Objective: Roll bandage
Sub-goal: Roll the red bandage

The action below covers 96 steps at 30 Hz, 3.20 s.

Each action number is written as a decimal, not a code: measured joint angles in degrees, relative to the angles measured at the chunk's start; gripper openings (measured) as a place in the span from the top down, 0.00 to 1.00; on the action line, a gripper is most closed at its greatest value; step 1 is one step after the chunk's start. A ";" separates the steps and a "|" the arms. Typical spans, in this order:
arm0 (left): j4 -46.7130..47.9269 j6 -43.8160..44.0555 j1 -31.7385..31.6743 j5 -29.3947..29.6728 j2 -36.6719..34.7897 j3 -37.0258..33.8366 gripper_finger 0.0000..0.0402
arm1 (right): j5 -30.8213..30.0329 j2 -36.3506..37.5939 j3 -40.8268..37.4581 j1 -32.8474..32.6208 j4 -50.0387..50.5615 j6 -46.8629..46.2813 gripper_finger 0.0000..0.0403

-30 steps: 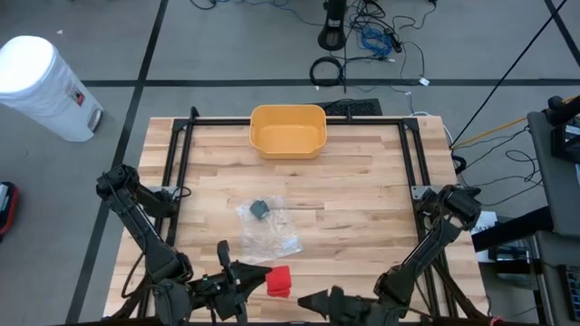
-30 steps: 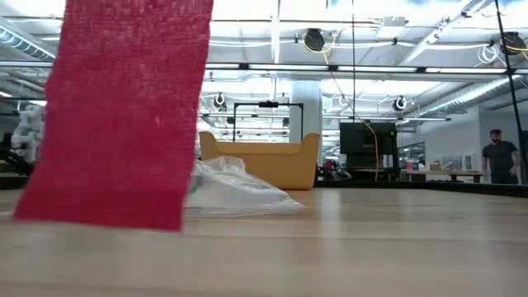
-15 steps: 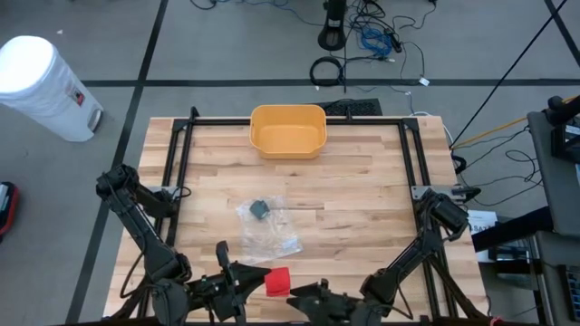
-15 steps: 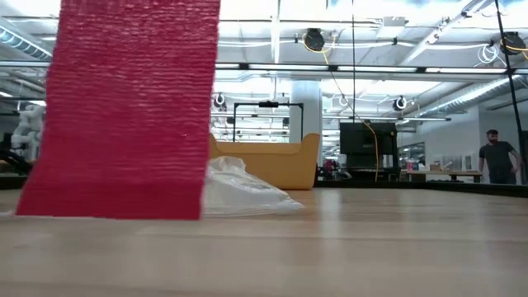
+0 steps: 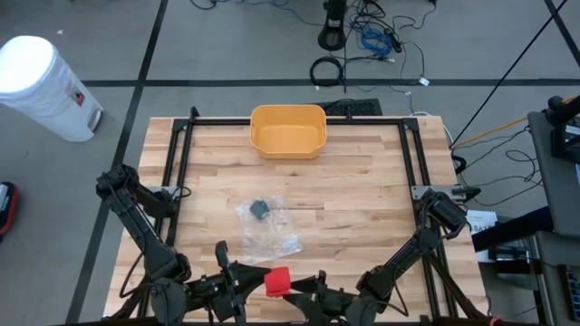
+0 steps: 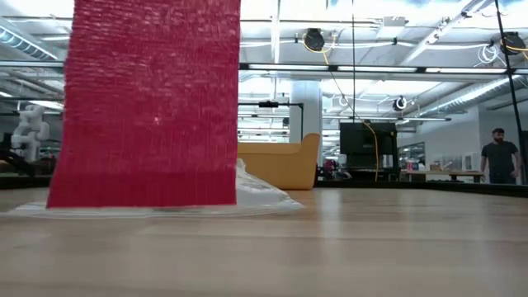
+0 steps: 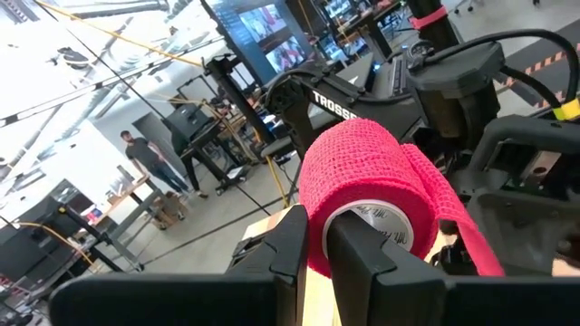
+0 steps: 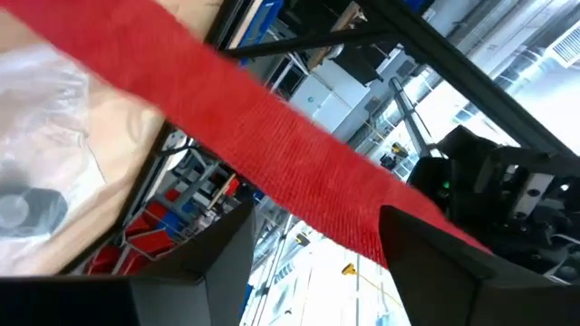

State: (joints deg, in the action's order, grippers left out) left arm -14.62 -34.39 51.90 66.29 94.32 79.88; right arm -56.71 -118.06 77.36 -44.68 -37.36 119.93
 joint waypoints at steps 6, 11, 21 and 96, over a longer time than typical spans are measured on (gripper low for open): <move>0.01 0.02 -0.02 0.06 0.00 0.00 0.90 | 5.08 0.07 0.00 0.43 -4.92 0.22 0.55; 0.07 -0.47 -0.07 0.14 0.00 0.00 0.90 | 8.39 0.09 0.00 0.36 -6.52 -4.22 0.64; 0.12 -0.52 -0.07 0.16 0.00 0.00 0.90 | 12.25 0.09 0.02 0.98 -8.60 -6.34 0.80; 13.81 -5.10 6.46 1.22 0.09 0.00 0.90 | 11.50 7.56 32.94 6.13 23.08 -68.70 1.00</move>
State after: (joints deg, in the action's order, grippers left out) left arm -0.81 -39.49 58.36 67.52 94.41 79.88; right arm -45.21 -110.50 110.30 -38.54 -14.28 51.23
